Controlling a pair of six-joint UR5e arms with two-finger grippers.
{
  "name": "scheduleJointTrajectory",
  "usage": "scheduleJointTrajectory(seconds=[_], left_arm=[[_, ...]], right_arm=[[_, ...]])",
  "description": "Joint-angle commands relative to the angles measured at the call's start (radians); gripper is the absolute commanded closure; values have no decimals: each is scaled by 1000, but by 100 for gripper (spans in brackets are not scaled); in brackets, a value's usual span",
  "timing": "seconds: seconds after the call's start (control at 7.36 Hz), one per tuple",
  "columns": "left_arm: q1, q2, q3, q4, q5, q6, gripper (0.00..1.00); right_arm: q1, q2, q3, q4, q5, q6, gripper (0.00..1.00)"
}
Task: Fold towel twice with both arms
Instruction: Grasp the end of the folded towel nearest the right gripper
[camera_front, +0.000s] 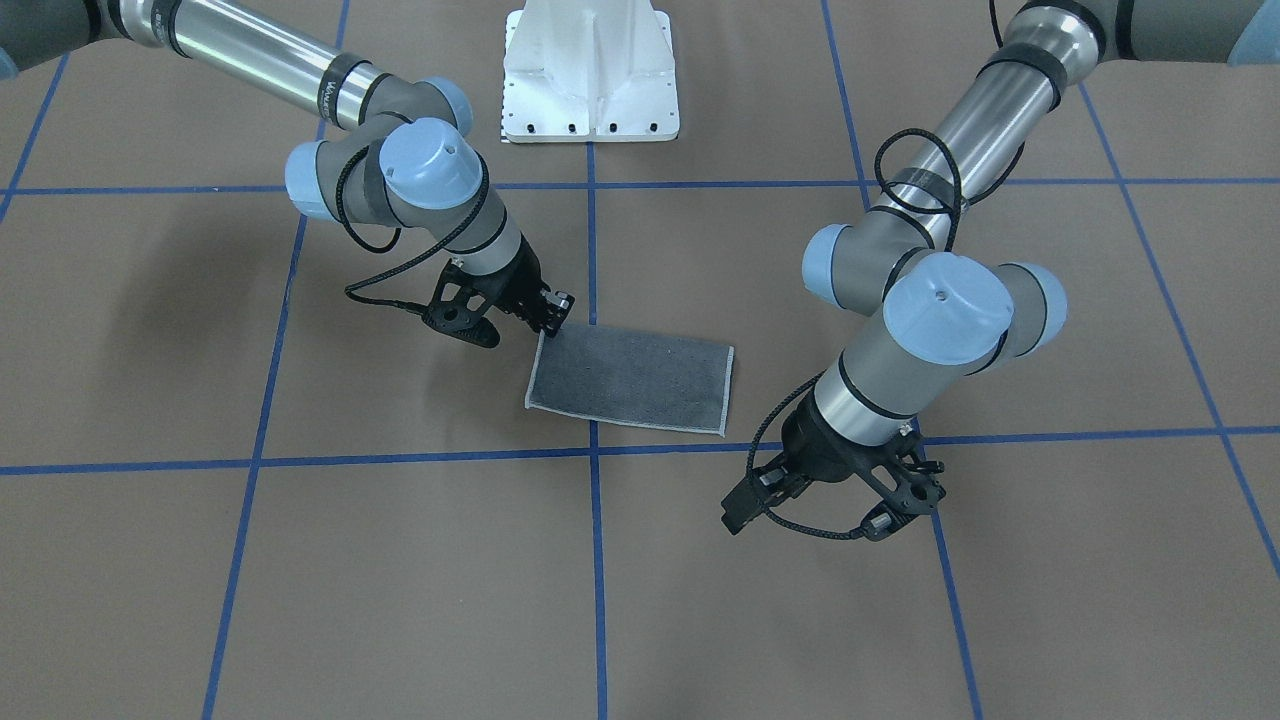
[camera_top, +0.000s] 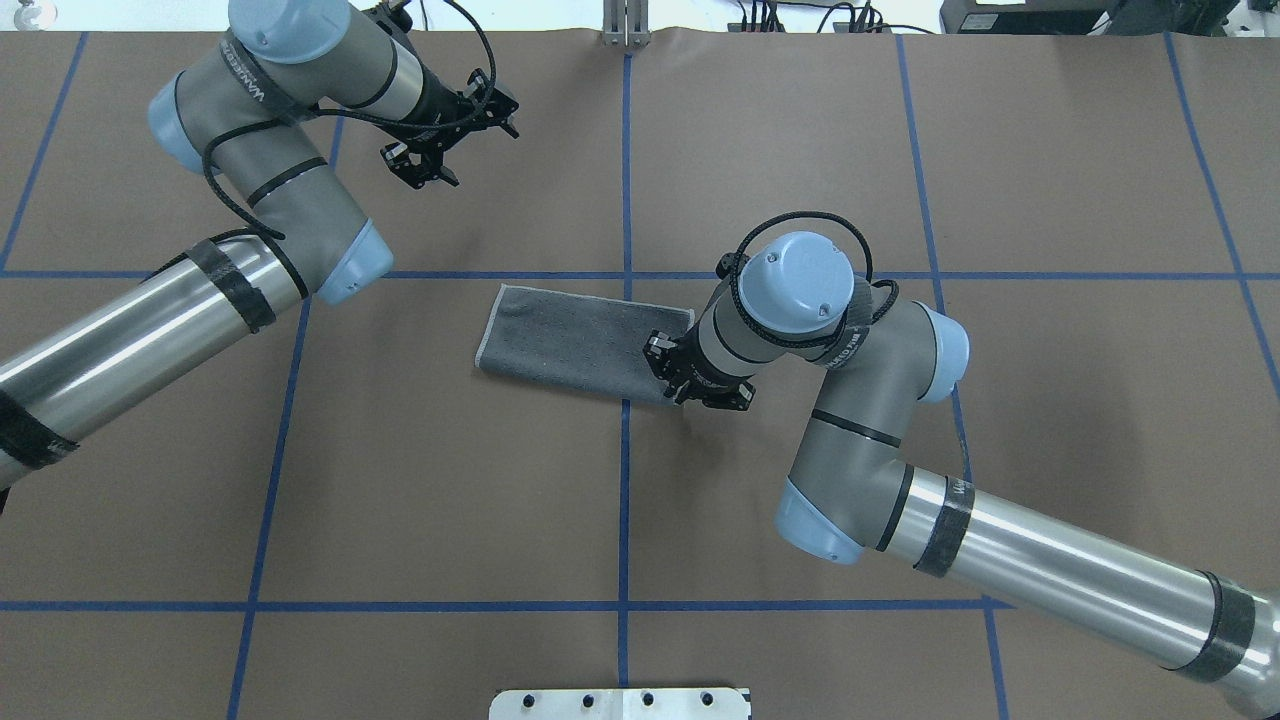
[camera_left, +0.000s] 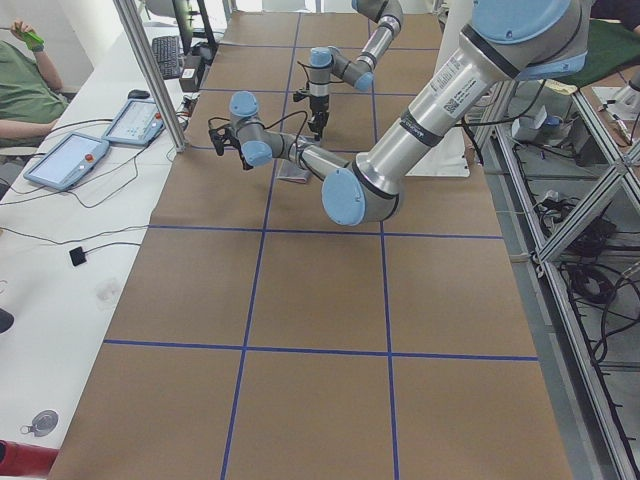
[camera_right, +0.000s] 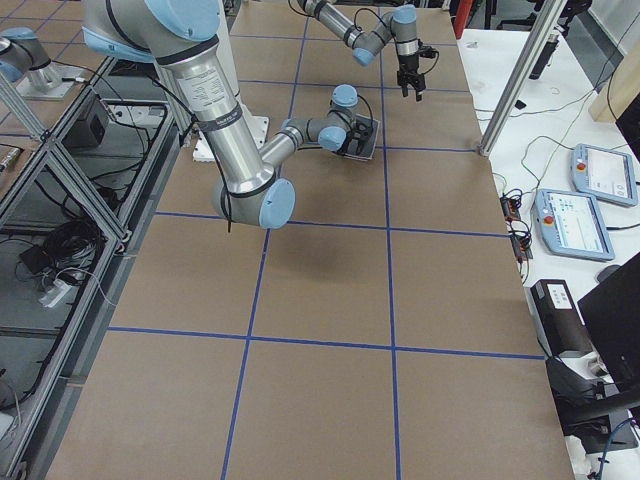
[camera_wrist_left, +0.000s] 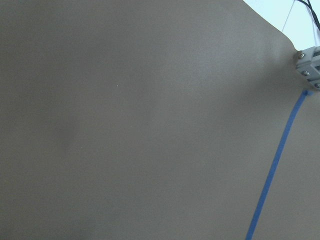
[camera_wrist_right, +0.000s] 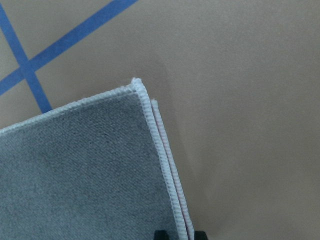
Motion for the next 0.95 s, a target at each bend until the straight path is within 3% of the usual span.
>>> scheduleJointTrajectory(seconds=[0.0,0.41,0.82], left_arm=[[-2,3,1,0,0,3,0],[-3,3,4,0,0,3,0],[-11,5,13,0,0,21,0]], right_arm=[[6,-1,1,10,2,-3,100],[28,-6,16,4,76,-5,100],[-1,-38,125,0,127,32,100]])
